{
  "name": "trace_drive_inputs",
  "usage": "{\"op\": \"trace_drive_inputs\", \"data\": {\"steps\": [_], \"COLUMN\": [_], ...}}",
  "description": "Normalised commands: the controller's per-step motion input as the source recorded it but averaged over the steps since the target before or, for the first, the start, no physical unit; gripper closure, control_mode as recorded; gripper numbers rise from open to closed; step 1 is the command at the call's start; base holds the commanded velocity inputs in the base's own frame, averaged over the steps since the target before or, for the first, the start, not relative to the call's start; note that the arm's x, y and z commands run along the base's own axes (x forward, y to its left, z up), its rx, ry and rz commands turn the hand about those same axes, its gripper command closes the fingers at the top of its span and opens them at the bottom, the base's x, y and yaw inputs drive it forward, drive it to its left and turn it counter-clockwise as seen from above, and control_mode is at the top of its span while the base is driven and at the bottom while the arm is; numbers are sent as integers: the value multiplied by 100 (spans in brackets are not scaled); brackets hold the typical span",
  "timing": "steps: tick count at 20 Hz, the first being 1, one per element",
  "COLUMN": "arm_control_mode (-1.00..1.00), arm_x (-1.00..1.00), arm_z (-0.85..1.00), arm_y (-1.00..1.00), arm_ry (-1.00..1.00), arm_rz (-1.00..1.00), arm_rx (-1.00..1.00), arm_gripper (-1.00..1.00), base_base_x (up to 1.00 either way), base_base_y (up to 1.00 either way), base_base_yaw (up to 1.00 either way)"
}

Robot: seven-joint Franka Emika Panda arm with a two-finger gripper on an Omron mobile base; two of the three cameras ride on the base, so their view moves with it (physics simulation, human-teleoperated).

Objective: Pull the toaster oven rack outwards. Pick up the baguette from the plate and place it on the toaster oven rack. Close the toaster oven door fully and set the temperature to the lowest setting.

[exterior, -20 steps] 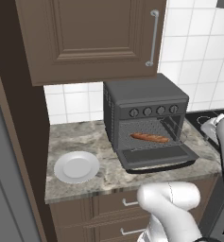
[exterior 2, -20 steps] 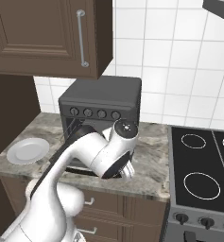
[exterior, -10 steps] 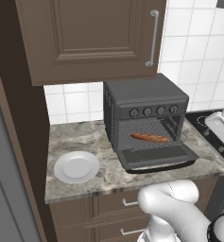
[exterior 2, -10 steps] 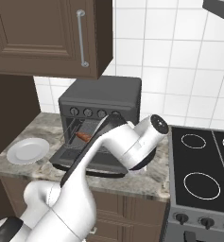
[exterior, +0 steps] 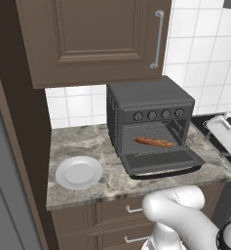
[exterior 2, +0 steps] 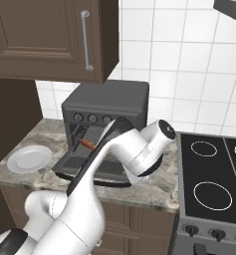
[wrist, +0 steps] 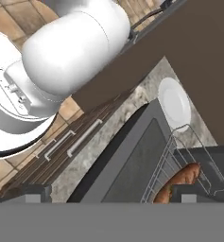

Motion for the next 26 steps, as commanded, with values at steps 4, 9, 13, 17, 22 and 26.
{"op": "trace_drive_inputs", "data": {"steps": [4,9,13,17,22,26], "arm_control_mode": [-100,-100,-100,-100,-100,-100], "arm_x": [0,2,7,9,29,37], "arm_z": [-26,0,-4,-21,-3,-5], "arm_y": [36,49,47,28,38,52], "arm_ry": [0,0,-3,-13,-10,-4], "arm_rz": [0,0,2,0,1,8], "arm_rx": [12,3,0,0,0,-3], "arm_gripper": [-100,-100,-100,-100,-100,-100], "base_base_x": [0,0,0,0,0,0], "base_base_y": [0,0,0,0,0,0], "base_base_yaw": [0,0,0,0,0,0]}}
